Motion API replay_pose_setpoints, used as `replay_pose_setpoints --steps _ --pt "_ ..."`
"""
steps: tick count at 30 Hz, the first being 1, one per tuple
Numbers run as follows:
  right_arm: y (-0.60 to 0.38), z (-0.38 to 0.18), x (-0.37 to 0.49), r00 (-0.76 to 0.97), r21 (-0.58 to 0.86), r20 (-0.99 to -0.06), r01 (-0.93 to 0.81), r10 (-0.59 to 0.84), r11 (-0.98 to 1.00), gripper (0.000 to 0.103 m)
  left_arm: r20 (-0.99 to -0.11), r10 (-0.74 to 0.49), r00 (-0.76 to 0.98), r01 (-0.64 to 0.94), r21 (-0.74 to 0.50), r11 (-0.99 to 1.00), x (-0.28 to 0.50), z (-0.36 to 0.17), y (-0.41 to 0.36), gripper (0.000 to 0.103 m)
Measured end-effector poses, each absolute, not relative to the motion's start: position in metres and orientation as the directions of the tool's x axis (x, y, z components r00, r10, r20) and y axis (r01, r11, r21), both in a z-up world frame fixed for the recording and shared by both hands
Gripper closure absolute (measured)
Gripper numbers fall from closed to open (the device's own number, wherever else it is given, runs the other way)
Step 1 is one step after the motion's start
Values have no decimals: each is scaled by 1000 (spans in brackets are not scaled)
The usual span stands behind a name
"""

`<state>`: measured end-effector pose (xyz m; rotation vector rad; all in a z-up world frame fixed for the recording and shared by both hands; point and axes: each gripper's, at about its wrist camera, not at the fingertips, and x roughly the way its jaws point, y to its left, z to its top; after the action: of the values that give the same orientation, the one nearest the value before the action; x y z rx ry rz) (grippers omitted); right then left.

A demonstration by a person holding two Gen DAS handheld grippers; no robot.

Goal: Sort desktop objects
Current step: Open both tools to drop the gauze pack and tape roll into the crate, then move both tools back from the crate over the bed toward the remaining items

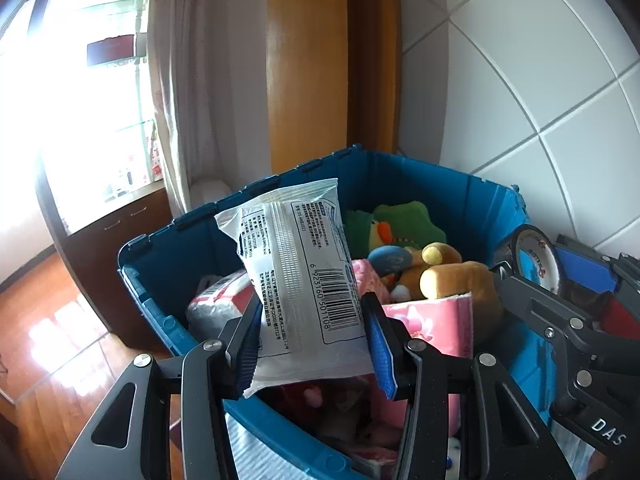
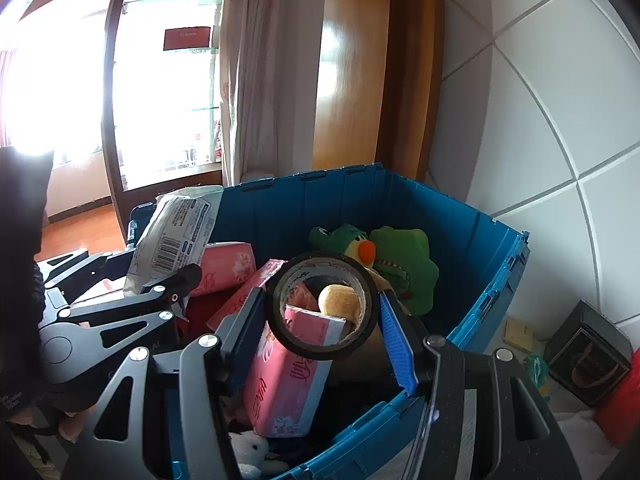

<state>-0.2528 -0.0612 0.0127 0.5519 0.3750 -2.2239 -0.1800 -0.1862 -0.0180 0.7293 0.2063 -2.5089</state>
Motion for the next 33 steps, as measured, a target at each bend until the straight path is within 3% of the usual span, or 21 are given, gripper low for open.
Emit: replay_pose_setpoints --steps 3,4,6,8,18,21,33 --pt "-62 12 -252 -582 -90 -504 770 -638 -631 44 -542 -426 -724 506 1 -862 -180 -19 -187 44" --pt "-62 12 -251 -585 -92 -502 769 -637 -632 39 -546 -426 -721 506 4 -862 -179 -20 -187 36" --pt "-60 13 -249 -608 -105 -493 751 -622 -652 22 -547 -440 -713 520 10 -854 -177 -21 -189 33" --pt "-56 15 -251 -612 -95 -489 746 -622 -659 12 -553 -436 -710 520 6 -854 -175 -23 -191 28" --pt "-33 18 -239 -642 -124 -483 723 -595 -680 11 -553 -441 -707 523 12 -852 -162 -22 -176 24" --pt "-21 21 -236 -655 -126 -471 713 -590 -690 0 -549 -444 -708 524 12 -851 -157 -20 -168 24" --pt "50 26 -230 -686 -97 -457 671 -566 -735 0 -533 -437 -725 503 26 -864 -142 -12 -106 21"
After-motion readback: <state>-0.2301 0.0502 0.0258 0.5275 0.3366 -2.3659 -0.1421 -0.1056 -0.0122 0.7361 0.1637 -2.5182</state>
